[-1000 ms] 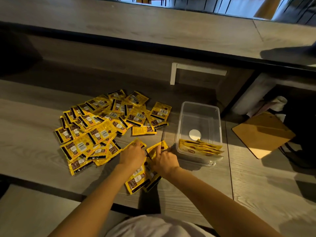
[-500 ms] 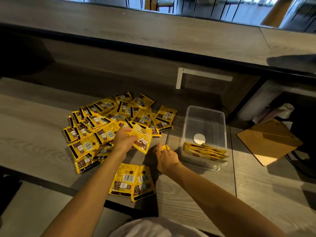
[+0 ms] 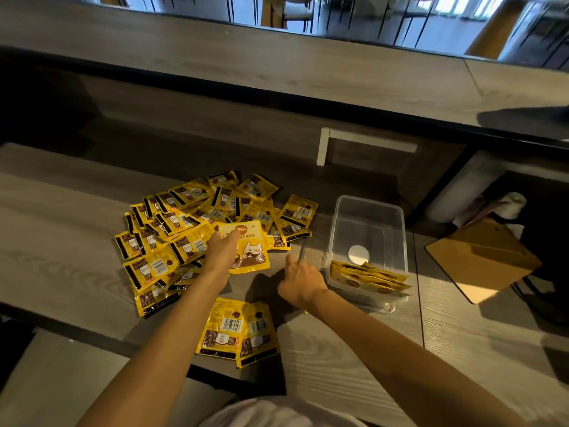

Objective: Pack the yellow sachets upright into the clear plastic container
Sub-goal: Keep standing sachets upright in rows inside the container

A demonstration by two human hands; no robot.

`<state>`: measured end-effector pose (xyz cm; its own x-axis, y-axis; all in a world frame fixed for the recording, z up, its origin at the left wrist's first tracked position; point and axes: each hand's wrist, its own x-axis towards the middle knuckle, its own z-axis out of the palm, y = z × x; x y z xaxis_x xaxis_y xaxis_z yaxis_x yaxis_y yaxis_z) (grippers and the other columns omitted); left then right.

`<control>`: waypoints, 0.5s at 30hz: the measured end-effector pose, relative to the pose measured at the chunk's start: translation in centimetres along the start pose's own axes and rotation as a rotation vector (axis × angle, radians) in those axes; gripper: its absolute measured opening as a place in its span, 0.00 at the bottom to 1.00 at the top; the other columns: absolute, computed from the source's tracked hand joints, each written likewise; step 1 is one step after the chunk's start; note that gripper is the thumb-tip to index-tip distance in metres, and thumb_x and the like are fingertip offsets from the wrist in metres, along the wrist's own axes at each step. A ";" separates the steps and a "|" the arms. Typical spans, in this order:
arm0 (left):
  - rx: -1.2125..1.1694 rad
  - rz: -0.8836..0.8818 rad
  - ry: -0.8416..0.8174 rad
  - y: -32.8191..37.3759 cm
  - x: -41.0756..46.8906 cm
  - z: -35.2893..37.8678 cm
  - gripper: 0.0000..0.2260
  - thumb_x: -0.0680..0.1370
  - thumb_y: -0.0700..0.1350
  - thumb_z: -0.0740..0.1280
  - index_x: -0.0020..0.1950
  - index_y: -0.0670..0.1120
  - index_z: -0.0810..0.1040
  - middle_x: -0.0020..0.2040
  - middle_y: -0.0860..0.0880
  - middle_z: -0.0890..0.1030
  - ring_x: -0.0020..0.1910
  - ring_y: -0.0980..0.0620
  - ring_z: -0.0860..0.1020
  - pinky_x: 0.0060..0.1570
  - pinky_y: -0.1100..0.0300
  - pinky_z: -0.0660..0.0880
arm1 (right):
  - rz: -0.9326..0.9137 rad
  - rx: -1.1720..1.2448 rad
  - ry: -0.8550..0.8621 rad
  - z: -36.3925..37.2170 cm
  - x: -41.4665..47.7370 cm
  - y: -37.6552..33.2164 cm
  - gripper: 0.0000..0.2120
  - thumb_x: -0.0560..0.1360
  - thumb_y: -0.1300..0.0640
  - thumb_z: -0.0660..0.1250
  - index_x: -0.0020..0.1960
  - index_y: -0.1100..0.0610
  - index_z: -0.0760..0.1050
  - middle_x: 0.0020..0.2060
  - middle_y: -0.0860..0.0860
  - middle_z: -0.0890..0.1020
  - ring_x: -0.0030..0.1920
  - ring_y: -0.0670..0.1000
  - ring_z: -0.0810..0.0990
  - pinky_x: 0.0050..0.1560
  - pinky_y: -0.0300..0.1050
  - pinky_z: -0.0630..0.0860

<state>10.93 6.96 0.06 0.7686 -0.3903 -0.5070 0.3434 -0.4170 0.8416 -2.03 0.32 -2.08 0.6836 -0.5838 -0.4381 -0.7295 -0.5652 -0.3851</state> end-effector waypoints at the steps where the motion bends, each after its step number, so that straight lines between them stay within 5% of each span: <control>1: -0.020 0.025 0.024 0.2 -0.1 0.0 0.17 0.79 0.48 0.61 0.65 0.41 0.69 0.60 0.43 0.76 0.54 0.45 0.76 0.44 0.57 0.72 | 0.014 0.103 0.042 -0.7 0.1 -0.3 0.20 0.77 0.53 0.59 0.64 0.63 0.64 0.57 0.62 0.75 0.58 0.60 0.75 0.56 0.51 0.72; 4: -0.073 0.115 0.081 1.0 -0.1 0.1 0.14 0.79 0.47 0.62 0.61 0.41 0.72 0.56 0.43 0.78 0.50 0.48 0.76 0.43 0.58 0.72 | 0.039 0.336 0.201 -2.5 0.4 -1.5 0.19 0.76 0.51 0.62 0.58 0.66 0.69 0.50 0.61 0.78 0.51 0.59 0.77 0.49 0.52 0.74; 10: -0.076 0.268 0.071 3.9 -0.7 1.2 0.09 0.76 0.42 0.67 0.54 0.42 0.75 0.48 0.47 0.80 0.39 0.55 0.76 0.36 0.64 0.71 | -0.004 0.795 0.423 -8.7 0.4 -0.3 0.11 0.75 0.66 0.64 0.55 0.57 0.68 0.44 0.47 0.73 0.51 0.52 0.77 0.46 0.48 0.78; 13: -0.005 0.325 0.006 5.4 -1.0 3.2 0.09 0.73 0.39 0.69 0.51 0.45 0.73 0.50 0.45 0.78 0.46 0.50 0.77 0.39 0.61 0.74 | -0.007 0.926 0.527 -11.3 0.0 2.1 0.21 0.74 0.67 0.66 0.64 0.55 0.68 0.41 0.40 0.70 0.47 0.45 0.75 0.44 0.39 0.77; 15: 0.079 0.396 -0.062 6.3 -1.5 4.9 0.13 0.72 0.37 0.70 0.54 0.46 0.72 0.52 0.46 0.77 0.51 0.49 0.77 0.46 0.57 0.76 | 0.015 0.946 0.583 -12.5 -0.2 3.9 0.18 0.73 0.65 0.67 0.62 0.58 0.73 0.43 0.46 0.76 0.48 0.48 0.77 0.43 0.39 0.76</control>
<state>9.33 0.87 5.20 0.7982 -0.5810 -0.1590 -0.0169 -0.2855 0.9582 -4.72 -9.01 6.69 0.3992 -0.9120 -0.0944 -0.2915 -0.0286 -0.9562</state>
